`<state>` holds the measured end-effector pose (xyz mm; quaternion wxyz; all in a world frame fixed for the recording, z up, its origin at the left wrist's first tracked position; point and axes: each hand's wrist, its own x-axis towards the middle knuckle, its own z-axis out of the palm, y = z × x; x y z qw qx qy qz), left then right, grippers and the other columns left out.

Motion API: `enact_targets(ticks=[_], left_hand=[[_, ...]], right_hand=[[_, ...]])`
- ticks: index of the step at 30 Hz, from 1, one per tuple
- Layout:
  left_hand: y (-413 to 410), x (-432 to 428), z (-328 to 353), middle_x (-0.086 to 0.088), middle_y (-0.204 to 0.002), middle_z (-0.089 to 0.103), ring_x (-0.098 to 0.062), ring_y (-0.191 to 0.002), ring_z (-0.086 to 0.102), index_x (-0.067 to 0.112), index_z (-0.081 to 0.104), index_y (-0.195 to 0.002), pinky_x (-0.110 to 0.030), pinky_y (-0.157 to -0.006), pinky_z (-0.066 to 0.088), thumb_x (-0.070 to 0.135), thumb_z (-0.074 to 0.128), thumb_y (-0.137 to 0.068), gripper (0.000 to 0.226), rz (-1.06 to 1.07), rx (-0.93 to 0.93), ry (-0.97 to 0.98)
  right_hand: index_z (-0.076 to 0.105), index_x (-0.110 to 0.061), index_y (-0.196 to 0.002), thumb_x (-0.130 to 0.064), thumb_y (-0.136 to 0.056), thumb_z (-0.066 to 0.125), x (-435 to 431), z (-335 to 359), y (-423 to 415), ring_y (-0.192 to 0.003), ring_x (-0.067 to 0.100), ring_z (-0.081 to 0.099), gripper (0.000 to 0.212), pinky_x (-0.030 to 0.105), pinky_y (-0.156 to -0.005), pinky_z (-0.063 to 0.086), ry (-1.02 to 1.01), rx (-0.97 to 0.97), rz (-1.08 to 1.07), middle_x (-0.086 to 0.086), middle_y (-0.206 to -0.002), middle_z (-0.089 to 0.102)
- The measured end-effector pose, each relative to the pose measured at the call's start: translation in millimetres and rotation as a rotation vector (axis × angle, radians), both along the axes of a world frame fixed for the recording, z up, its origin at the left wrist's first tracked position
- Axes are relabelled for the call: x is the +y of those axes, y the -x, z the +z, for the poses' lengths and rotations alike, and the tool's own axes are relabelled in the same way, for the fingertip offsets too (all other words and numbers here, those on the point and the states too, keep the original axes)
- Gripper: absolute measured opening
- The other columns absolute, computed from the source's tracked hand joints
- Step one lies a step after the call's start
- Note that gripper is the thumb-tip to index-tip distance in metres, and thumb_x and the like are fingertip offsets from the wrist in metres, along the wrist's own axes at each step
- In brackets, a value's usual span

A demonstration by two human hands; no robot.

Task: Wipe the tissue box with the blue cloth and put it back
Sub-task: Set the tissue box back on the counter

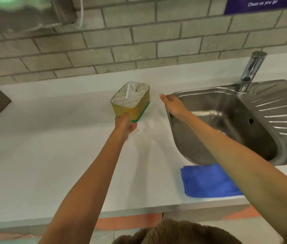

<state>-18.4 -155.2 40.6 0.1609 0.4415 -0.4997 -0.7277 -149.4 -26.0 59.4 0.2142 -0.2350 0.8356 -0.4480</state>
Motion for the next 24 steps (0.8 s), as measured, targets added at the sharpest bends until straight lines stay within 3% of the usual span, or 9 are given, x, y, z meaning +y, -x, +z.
enact_targets(ticks=[5, 7, 10, 17, 21, 22, 24], left_hand=[[16.7, -27.1, -4.0, -0.011, -0.097, 0.052, -0.018, -0.068, 0.049, 0.005, 0.043, -0.129, -0.027, -0.062, 0.048, 0.023, 0.051, -0.093, 0.041, 0.000, -0.011, -0.060], [25.8, -35.6, -7.8, -0.012, -0.118, 0.054, -0.026, -0.093, 0.058, 0.007, 0.032, -0.137, -0.034, -0.077, 0.052, 0.028, 0.055, -0.091, 0.055, 0.023, -0.033, -0.067], [38.5, -47.9, -12.9, -0.014, -0.142, 0.042, -0.035, -0.122, 0.051, 0.012, 0.024, -0.140, -0.046, -0.094, 0.050, 0.031, 0.058, -0.089, 0.064, 0.076, -0.076, -0.053], [62.9, -86.2, -21.8, -0.013, -0.139, 0.046, -0.033, -0.121, 0.052, 0.016, 0.032, -0.139, -0.040, -0.081, 0.051, 0.021, 0.052, -0.088, 0.055, -0.010, -0.157, 0.079], [79.5, -106.5, -23.5, -0.010, -0.129, 0.050, -0.029, -0.109, 0.054, 0.014, 0.041, -0.131, -0.033, -0.068, 0.050, 0.019, 0.045, -0.088, 0.043, -0.064, -0.137, 0.116], [84.4, -110.5, -24.0, -0.009, -0.129, 0.049, -0.029, -0.110, 0.054, 0.015, 0.039, -0.134, -0.033, -0.070, 0.051, 0.018, 0.044, -0.088, 0.046, -0.067, -0.120, 0.124], [95.5, -118.0, -26.2, -0.009, -0.142, 0.042, -0.032, -0.123, 0.050, 0.015, 0.024, -0.147, -0.039, -0.090, 0.052, 0.021, 0.045, -0.090, 0.061, -0.044, -0.088, 0.135]], right_hand=[[0.038, -0.007, -0.138, -0.057, -0.091, 0.031, -33.6, -7.6, 14.8, -0.124, 0.034, 0.050, 0.069, 0.041, -0.104, 0.036, 0.017, -0.059, -0.085, 0.013, -0.145, 0.041], [0.037, -0.007, -0.139, -0.057, -0.091, 0.031, -42.6, -11.5, 22.0, -0.124, 0.034, 0.050, 0.069, 0.039, -0.103, 0.036, 0.023, -0.069, -0.105, 0.013, -0.145, 0.042], [0.035, -0.008, -0.139, -0.056, -0.092, 0.031, -53.7, -15.4, 36.3, -0.124, 0.033, 0.050, 0.068, 0.039, -0.102, 0.036, 0.017, -0.084, -0.136, 0.013, -0.145, 0.042], [0.037, -0.009, -0.138, -0.052, -0.094, 0.030, -86.2, -25.7, 66.1, -0.130, 0.030, 0.042, 0.062, 0.033, -0.099, 0.034, 0.009, -0.082, -0.164, 0.014, -0.143, 0.044], [0.033, -0.008, -0.141, -0.045, -0.096, 0.032, -99.0, -35.8, 76.7, -0.131, 0.030, 0.041, 0.059, 0.034, -0.102, 0.033, 0.029, -0.100, -0.158, 0.015, -0.142, 0.045], [0.033, -0.007, -0.141, -0.042, -0.096, 0.033, -100.7, -38.3, 79.0, -0.130, 0.031, 0.042, 0.057, 0.035, -0.102, 0.034, 0.032, -0.100, -0.155, 0.015, -0.142, 0.045], [0.038, -0.006, -0.137, -0.038, -0.096, 0.034, -103.4, -43.5, 83.3, -0.124, 0.031, 0.048, 0.052, 0.035, -0.098, 0.038, 0.055, -0.083, -0.161, 0.015, -0.135, 0.051]])
